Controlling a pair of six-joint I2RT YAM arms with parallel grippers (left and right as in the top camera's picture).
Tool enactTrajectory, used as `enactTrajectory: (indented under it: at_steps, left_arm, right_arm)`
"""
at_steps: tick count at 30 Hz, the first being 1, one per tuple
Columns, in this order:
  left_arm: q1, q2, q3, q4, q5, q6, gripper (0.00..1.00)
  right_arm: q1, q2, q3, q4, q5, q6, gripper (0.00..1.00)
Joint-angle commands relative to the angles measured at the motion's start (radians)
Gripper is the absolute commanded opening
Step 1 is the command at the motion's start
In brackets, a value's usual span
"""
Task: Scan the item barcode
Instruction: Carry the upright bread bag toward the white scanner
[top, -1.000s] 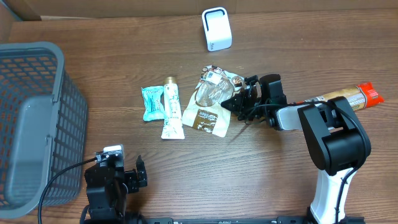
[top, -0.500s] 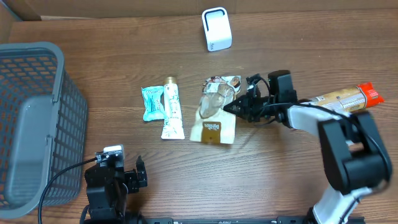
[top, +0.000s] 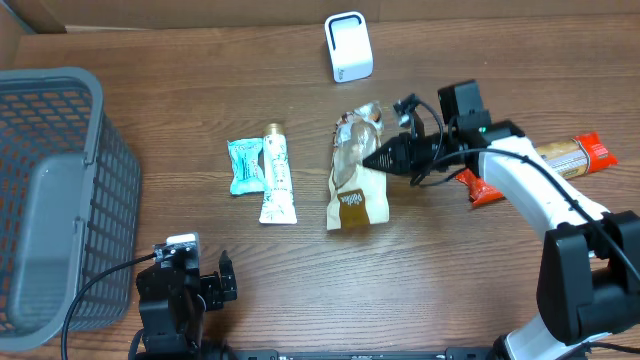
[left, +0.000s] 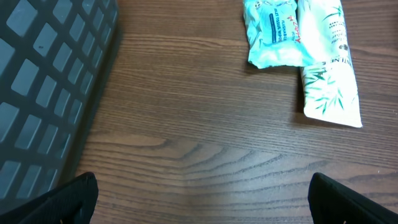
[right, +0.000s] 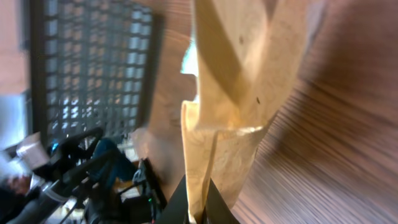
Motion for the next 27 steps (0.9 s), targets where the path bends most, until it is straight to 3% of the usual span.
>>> enactTrajectory:
  at_steps: [1, 8, 17, 21, 27]
  left_arm:
    - [0.005, -0.004, -0.002, 0.002, 0.010, 0.019, 1.00]
    - [0.005, -0.004, -0.002, 0.002, 0.009, 0.019, 0.99]
    - [0.005, -0.004, -0.002, 0.002, 0.009, 0.019, 1.00]
    - [0.005, -0.004, -0.002, 0.002, 0.010, 0.019, 0.99]
    - [0.005, -0.004, -0.002, 0.002, 0.009, 0.019, 0.99]
  right_arm:
    - [-0.010, -0.036, 0.097, -0.012, -0.193, -0.160, 0.04]
    - [-0.063, -0.036, 0.139, 0.085, -0.568, -0.212, 0.04]
    - [-0.074, -0.037, 0.139, 0.120, -0.555, -0.196, 0.04]
    - [-0.063, -0.037, 0.139, 0.100, -0.237, -0.055, 0.04]
    - [0.016, -0.037, 0.139, -0.016, 0.378, -0.034, 0.04]
